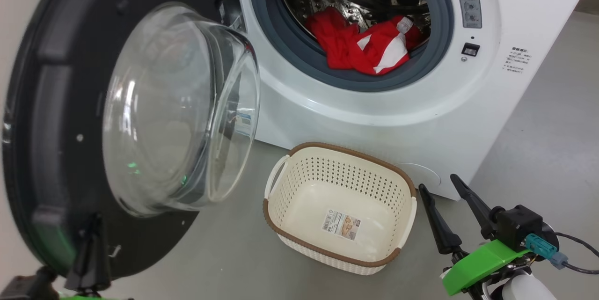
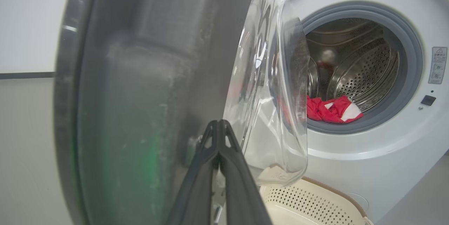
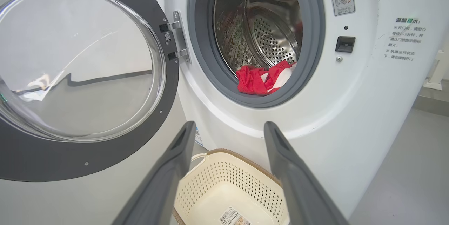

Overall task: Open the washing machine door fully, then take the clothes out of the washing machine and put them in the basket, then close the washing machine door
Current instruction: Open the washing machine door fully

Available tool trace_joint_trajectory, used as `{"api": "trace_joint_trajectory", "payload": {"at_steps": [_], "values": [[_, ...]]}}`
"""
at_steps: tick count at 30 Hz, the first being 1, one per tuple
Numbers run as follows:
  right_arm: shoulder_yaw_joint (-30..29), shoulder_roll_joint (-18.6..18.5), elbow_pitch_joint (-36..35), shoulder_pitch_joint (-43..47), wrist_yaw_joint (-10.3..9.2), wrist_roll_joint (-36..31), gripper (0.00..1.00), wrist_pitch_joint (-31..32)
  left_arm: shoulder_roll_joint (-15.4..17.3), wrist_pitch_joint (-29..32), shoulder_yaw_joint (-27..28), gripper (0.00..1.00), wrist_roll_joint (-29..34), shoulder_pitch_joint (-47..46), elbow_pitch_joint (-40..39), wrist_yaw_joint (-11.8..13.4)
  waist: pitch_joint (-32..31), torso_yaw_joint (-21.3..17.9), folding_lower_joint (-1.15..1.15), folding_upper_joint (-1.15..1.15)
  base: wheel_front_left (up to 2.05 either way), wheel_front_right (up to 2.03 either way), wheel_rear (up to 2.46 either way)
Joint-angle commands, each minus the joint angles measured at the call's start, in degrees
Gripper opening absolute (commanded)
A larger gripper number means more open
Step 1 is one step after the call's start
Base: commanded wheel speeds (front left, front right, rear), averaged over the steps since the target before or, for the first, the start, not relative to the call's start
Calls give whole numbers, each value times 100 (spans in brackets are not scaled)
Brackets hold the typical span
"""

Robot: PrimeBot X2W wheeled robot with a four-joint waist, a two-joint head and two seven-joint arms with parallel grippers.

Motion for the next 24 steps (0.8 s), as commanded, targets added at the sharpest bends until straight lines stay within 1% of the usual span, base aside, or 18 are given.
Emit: {"api": "trace_joint_trajectory", "payload": {"at_steps": [1, 10, 24], "values": [[155, -55, -112, -149, 36, -55, 100, -54, 252, -36, 414, 0, 83, -330, -24, -18, 36, -11, 0, 0, 0, 0, 0], [191, -85, -94, -233, 36, -68, 100, -54, 456, -36, 1114, 0, 297, -762, 541, -165, 147, -81, 0, 0, 0, 0, 0], [207, -156, -102, -337, 36, -92, 100, -54, 734, -36, 1960, 0, 663, -1521, 1452, -383, 367, -194, 0, 0, 0, 0, 0]]}}
